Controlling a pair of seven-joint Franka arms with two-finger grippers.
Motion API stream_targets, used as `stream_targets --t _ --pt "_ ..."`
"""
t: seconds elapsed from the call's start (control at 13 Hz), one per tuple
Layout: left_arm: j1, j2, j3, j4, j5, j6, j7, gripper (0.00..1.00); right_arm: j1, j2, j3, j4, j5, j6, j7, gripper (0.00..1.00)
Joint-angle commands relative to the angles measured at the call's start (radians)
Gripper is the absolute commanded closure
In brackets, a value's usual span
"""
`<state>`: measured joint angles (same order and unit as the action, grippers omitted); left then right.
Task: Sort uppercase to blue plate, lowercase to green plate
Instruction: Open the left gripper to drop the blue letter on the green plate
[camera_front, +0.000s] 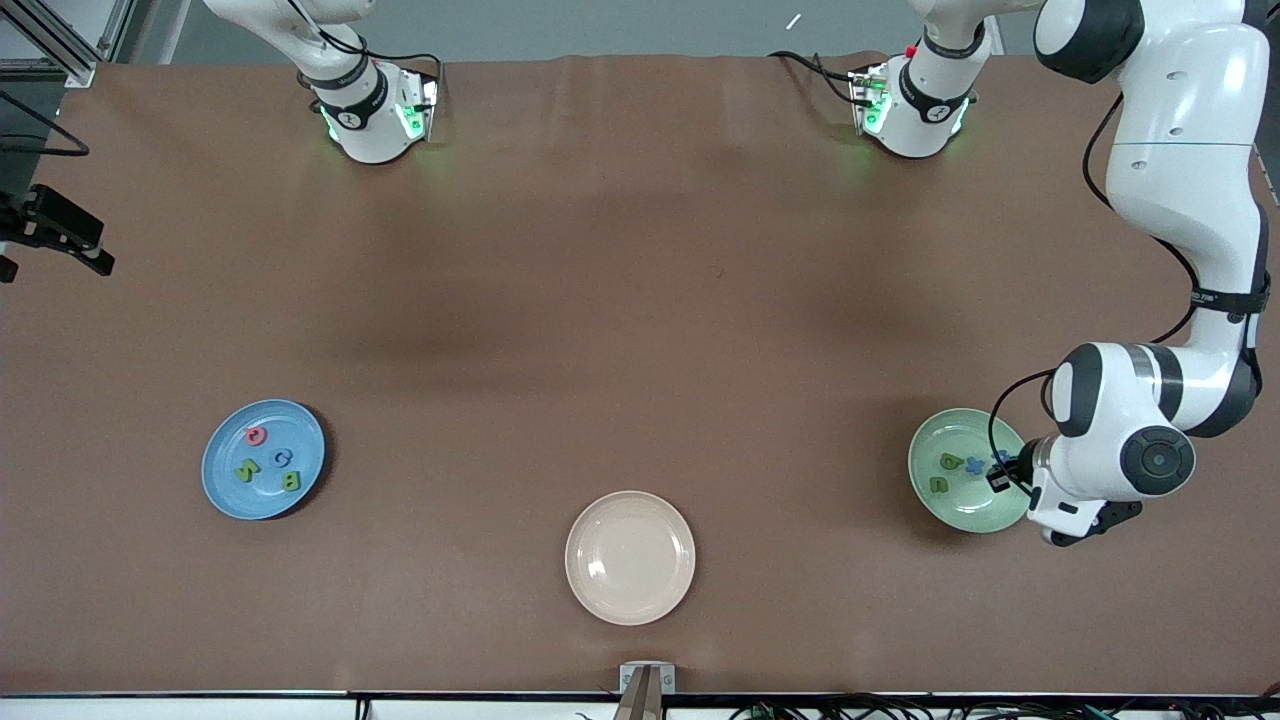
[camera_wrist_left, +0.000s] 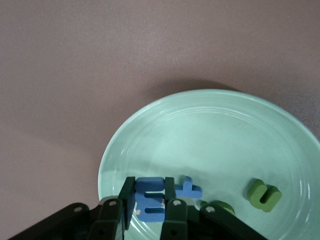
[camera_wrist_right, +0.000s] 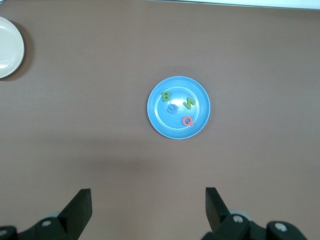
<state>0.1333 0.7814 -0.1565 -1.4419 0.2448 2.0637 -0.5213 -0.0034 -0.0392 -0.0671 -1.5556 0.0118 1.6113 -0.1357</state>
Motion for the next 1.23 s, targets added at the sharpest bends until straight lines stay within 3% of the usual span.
stream_targets --t 0.0,0.08,0.15,0.54,0.77,1.15 --pt "0.003 -0.011 -0.008 -0.014 0.013 0.012 0.010 0.40 0.008 -0.008 0.009 0.002 -0.009 -0.010 0.030 0.00" --pt "0.003 -0.013 -0.008 -0.014 0.013 0.013 0.012 0.09 0.010 -0.008 0.009 0.002 -0.009 -0.011 0.030 0.00" --pt "0.005 -0.016 -0.008 -0.015 0.013 0.012 0.015 0.00 0.008 -0.008 0.009 0.002 -0.009 -0.010 0.030 0.00" --pt "-0.009 -0.120 -0.056 -0.017 0.011 -0.124 0.017 0.00 0.008 -0.008 0.009 0.002 -0.009 -0.011 0.030 0.00" --pt "-0.006 -0.307 -0.135 -0.009 -0.025 -0.247 0.003 0.00 0.008 -0.008 0.009 0.002 -0.009 -0.011 0.031 0.00" --pt "0.002 -0.471 -0.195 0.014 -0.042 -0.313 0.023 0.00 0.008 -0.008 0.009 0.000 -0.009 -0.011 0.031 0.00"
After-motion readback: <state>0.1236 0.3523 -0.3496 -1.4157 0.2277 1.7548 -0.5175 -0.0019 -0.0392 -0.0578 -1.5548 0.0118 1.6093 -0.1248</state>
